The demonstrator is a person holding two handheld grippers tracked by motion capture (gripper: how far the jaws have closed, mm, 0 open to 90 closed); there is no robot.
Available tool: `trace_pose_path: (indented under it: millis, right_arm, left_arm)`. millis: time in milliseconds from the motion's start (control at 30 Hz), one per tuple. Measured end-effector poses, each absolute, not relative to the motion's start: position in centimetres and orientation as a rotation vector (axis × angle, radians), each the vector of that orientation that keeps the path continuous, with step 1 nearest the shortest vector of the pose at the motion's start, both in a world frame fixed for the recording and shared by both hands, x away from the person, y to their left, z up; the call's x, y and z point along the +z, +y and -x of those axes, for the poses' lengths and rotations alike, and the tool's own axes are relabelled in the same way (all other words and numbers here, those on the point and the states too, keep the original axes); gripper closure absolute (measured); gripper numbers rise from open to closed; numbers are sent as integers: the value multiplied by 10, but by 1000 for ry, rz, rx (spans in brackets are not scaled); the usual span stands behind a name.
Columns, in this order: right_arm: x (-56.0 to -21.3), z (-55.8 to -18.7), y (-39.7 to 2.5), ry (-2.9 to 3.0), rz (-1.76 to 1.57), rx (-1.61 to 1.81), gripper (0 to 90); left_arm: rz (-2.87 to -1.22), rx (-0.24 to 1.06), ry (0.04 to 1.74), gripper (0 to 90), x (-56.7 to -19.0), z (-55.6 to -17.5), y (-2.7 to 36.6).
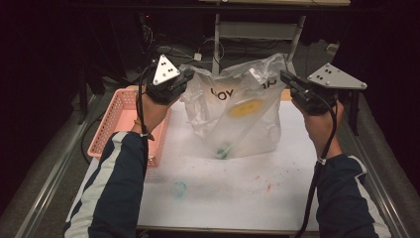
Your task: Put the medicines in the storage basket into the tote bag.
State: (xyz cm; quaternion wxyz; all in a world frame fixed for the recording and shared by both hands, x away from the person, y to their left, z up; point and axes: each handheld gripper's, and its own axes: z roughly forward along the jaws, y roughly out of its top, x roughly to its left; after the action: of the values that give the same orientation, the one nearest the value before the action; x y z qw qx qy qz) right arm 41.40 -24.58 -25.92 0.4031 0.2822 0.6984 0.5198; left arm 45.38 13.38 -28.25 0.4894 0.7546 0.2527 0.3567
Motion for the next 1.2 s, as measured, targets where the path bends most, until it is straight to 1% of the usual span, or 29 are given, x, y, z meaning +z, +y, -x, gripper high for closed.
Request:
trace_pose_path:
  millis: [67, 167, 200, 233, 300, 333, 367, 400, 433, 500, 633, 667, 867, 1067, 1200]
  right_arm:
    - [-266, -424, -255, 1766, -765, 1278, 900]
    - [-275, -437, -267, 1771, -816, 1222, 900]
    - [-278, -440, -269, 1769, -825, 1206, 900]
    - [-280, -443, -272, 1770, -832, 1202, 900]
    - [-283, -448, -275, 1767, -854, 1181, 900]
    - [-284, -450, -275, 1767, -863, 1172, 900]
    - [-285, -452, -276, 1769, -869, 1153, 900]
    - [-286, -454, -277, 1764, -875, 1142, 900]
    - [-287, -456, -278, 1764, -884, 1138, 900]
    - [-287, -460, -281, 1756, -903, 1120, 900]
    - [-287, -465, -288, 1740, -941, 1093, 900]
    - [-288, -466, -290, 1741, -951, 1093, 900]
    - [-290, -471, -294, 1734, -985, 1074, 900]
    - [-293, -472, -289, 1740, -996, 1082, 900]
    - [-293, -468, -283, 1748, -979, 1086, 900]
  left_arm:
    - [-1839, 876, 629, 762, -286, -459, 132]
    - [-1843, 932, 669, 630, -289, -467, 126]
    - [-1831, 957, 706, 561, -289, -468, 124]
    - [-1802, 966, 737, 474, -289, -468, 123]
    - [-1768, 944, 748, 447, -285, -469, 124]
    - [-1756, 947, 753, 385, -282, -468, 125]
    - [-1745, 948, 757, 360, -280, -467, 125]
    - [-1735, 945, 756, 357, -278, -466, 126]
    - [-1728, 947, 753, 335, -276, -465, 127]
    - [-1716, 975, 740, 331, -272, -462, 128]
    - [-1680, 968, 742, 323, -265, -455, 136]
    - [-1671, 961, 744, 297, -263, -455, 139]
    - [-1605, 947, 766, 294, -252, -448, 152]
    - [-1650, 942, 741, 282, -253, -443, 148]
    - [-1652, 935, 708, 259, -261, -430, 149]
